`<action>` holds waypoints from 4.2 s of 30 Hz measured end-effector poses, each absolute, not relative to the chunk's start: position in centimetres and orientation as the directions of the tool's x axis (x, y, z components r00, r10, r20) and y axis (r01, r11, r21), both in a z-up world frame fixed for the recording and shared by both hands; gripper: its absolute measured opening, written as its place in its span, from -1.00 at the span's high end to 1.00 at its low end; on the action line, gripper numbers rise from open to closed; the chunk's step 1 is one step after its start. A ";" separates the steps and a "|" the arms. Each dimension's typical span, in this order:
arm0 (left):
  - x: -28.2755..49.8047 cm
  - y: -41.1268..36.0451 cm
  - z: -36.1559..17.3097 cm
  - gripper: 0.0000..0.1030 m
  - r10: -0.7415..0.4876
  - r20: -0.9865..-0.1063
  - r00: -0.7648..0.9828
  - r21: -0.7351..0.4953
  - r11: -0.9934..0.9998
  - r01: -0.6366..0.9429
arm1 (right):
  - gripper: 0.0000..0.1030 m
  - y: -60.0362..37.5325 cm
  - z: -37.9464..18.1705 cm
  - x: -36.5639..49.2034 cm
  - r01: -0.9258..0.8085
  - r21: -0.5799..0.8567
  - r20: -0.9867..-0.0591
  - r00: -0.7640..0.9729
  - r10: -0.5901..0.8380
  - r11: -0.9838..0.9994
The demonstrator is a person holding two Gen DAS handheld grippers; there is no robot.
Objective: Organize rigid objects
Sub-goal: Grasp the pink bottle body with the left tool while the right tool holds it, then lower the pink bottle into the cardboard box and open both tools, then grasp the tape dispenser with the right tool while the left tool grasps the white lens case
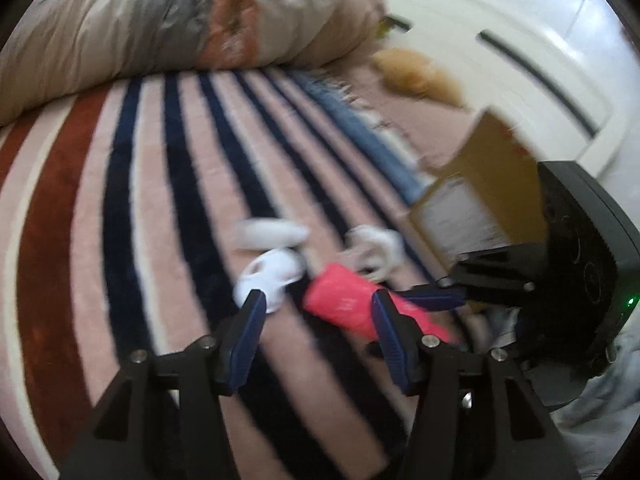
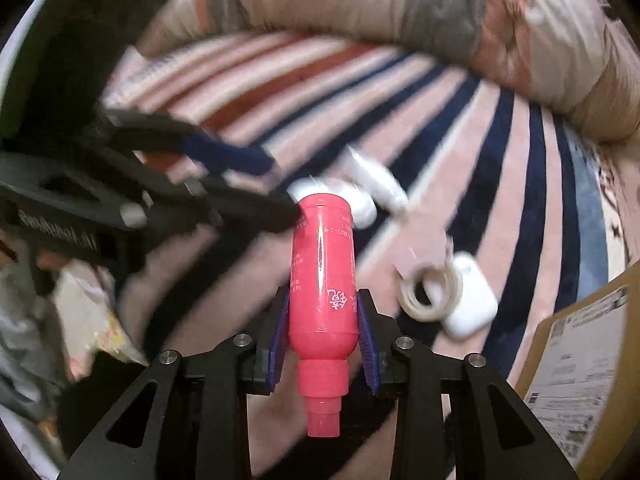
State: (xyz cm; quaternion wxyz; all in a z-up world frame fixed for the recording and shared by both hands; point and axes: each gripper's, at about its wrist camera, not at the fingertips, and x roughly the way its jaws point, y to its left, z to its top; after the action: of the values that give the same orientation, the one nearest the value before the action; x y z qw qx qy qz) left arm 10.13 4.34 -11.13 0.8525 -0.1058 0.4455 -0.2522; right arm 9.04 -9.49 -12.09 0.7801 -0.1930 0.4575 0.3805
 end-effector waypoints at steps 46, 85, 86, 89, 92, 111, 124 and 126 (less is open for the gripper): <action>12.6 -12.1 0.8 -0.58 -0.786 -0.520 0.333 -0.670 0.618 0.411 | 0.47 -27.3 2.1 4.3 -0.605 -0.001 -0.443 0.714 0.542 0.796; 10.3 -10.4 2.9 -0.58 -0.674 -0.584 0.453 -0.505 0.738 0.448 | -0.20 -31.1 -0.1 8.2 -0.488 0.132 -0.679 0.590 0.437 0.863; 10.2 -9.8 3.1 -0.58 -0.665 -0.585 0.464 -0.497 0.746 0.443 | -0.21 -30.7 0.2 8.0 -0.499 0.126 -0.672 0.593 0.444 0.857; 9.6 -6.9 3.5 -0.58 -0.619 -0.593 0.516 -0.459 0.785 0.415 | -0.21 -28.8 1.7 6.7 -0.539 0.108 -0.637 0.607 0.474 0.835; 9.0 -3.4 3.3 -0.58 -0.560 -0.602 0.569 -0.423 0.829 0.367 | -0.21 -25.8 3.2 5.3 -0.589 0.075 -0.594 0.622 0.511 0.805; 12.4 6.2 -13.7 -0.54 -0.356 -0.782 0.512 -0.289 0.935 0.207 | -0.21 -8.5 -11.0 8.0 -0.648 -0.111 -0.837 0.470 0.280 0.754; 14.0 2.8 -17.0 0.45 -0.259 -0.818 0.514 -0.128 0.953 0.276 | 0.28 -9.7 -15.9 11.3 -0.619 -0.288 -0.822 0.551 0.143 0.731; 13.5 3.2 -16.7 0.45 -0.251 -0.822 0.511 -0.126 0.955 0.268 | 0.28 -10.1 -15.4 11.2 -0.633 -0.233 -0.832 0.523 0.186 0.738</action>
State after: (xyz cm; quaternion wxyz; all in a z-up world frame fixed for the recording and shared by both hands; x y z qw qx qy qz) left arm 13.51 3.19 -16.69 0.8692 0.0088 0.4713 -0.1495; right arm 11.20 -10.06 -15.45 0.8315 -0.2650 0.4215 0.2464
